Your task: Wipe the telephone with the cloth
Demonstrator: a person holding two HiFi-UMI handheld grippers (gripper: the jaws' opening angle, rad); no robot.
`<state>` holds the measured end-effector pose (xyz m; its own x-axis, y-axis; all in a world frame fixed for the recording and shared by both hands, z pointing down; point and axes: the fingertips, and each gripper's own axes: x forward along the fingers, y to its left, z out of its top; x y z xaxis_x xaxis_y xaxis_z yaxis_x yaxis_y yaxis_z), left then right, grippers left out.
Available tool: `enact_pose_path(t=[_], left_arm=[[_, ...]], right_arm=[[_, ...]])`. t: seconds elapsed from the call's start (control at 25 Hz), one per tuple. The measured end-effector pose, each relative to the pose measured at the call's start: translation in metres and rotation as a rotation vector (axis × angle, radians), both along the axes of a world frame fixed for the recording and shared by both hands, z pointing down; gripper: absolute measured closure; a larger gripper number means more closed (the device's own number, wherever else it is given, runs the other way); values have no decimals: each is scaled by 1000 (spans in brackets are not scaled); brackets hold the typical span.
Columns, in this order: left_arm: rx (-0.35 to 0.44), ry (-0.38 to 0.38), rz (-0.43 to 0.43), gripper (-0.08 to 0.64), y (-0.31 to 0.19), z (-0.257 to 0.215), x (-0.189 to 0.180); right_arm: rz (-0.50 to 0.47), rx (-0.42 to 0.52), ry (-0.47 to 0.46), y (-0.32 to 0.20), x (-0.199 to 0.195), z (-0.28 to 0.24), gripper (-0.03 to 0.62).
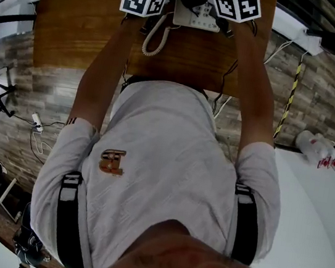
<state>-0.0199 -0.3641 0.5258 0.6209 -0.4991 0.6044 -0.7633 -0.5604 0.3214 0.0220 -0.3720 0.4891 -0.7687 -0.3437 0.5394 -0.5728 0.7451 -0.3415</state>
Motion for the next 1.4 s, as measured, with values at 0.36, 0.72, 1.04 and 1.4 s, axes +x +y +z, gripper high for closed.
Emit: enact_pose_path(t=[0.36,0.72,1.04,1.4], left_arm=[[-1,3,14,453,-3,1,-3],[12,-15,12,453,-3,0,-3],[-20,-86,33,457,7,25,-6],[-16,-80,29,457,8,25,-4]], right_arm=[[99,40,194,-18,22,22,532],[280,11,269,-20,82,37,532],[385,30,278,-6,124,29,532],[302,62,92,28,82,-13,532]])
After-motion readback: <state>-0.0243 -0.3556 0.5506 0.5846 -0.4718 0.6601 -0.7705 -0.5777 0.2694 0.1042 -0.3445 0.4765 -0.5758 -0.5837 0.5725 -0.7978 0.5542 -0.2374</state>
